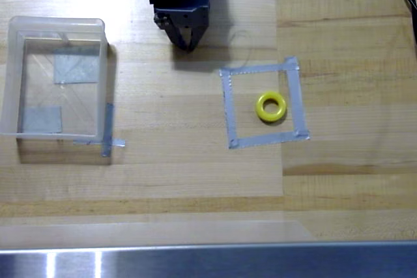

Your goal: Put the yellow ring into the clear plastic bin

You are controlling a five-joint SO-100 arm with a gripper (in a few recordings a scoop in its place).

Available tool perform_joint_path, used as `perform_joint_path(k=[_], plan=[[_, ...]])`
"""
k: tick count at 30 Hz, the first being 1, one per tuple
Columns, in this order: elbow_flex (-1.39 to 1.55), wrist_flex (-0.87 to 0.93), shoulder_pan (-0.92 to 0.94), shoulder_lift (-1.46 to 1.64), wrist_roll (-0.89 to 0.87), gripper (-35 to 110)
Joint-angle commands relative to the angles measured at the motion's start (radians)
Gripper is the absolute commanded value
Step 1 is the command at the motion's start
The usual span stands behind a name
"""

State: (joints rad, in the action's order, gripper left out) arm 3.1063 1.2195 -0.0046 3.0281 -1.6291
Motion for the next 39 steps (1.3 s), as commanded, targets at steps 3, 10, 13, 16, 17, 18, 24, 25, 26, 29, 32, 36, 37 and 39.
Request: perform_joint_path(k=[3,10,13,16,17,18,24,25,26,29,32,36,37,39], plan=[[-0.011,0.043,-0.012,0.008,0.002,3],[-0.011,0.043,-0.014,0.008,-0.012,3],[-0.009,0.043,-0.012,0.011,-0.014,3],[-0.009,0.043,-0.012,0.015,-0.014,3],[-0.009,0.043,-0.012,0.015,-0.014,3],[-0.009,0.043,-0.012,0.015,-0.014,3],[-0.011,0.043,-0.014,0.017,-0.014,2],[-0.015,0.043,-0.014,0.017,-0.015,3],[-0.021,0.043,-0.014,0.017,-0.015,3],[-0.1,0.048,-0.015,0.006,-0.015,3],[-0.252,0.112,-0.014,-0.02,-0.015,3],[-0.509,0.206,-0.015,-0.198,-0.015,3],[-0.575,0.219,-0.017,-0.268,-0.014,3],[-0.712,0.25,-0.046,-0.419,-0.017,3]])
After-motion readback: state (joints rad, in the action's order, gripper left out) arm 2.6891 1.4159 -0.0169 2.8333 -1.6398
